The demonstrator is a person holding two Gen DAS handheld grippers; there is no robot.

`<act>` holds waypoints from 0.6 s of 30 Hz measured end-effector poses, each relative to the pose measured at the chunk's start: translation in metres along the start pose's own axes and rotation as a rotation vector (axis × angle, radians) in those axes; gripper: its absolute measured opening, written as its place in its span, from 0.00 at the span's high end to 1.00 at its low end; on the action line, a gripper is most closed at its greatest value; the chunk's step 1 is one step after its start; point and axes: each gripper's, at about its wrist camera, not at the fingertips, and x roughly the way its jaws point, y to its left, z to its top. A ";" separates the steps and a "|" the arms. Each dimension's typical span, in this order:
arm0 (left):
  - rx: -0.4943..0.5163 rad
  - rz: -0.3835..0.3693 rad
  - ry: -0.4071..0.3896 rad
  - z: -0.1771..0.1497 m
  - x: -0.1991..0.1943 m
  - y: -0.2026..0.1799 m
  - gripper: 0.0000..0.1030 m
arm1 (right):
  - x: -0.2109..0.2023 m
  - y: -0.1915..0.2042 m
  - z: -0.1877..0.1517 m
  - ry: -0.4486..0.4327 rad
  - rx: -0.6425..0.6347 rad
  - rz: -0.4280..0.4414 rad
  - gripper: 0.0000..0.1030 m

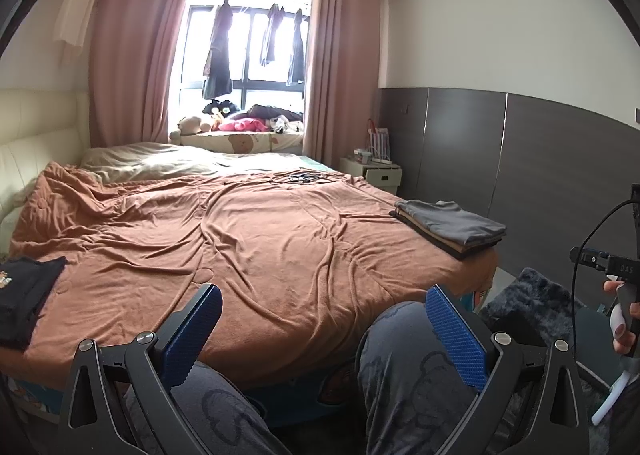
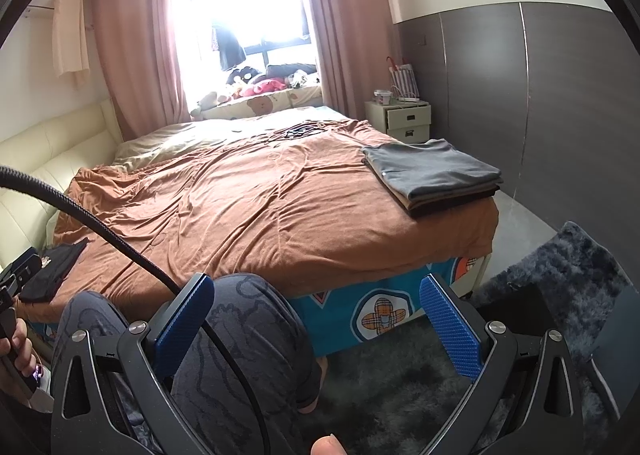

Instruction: Fold small clothes

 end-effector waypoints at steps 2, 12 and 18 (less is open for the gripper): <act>-0.002 -0.001 -0.001 0.000 0.000 0.000 0.00 | 0.000 0.000 0.000 0.000 -0.004 0.000 0.00; -0.006 0.000 0.002 0.001 0.000 0.000 0.00 | 0.001 -0.001 0.001 0.005 -0.007 0.002 0.00; 0.004 -0.003 0.003 -0.001 0.000 0.000 0.01 | 0.003 -0.002 0.002 0.007 -0.010 0.002 0.00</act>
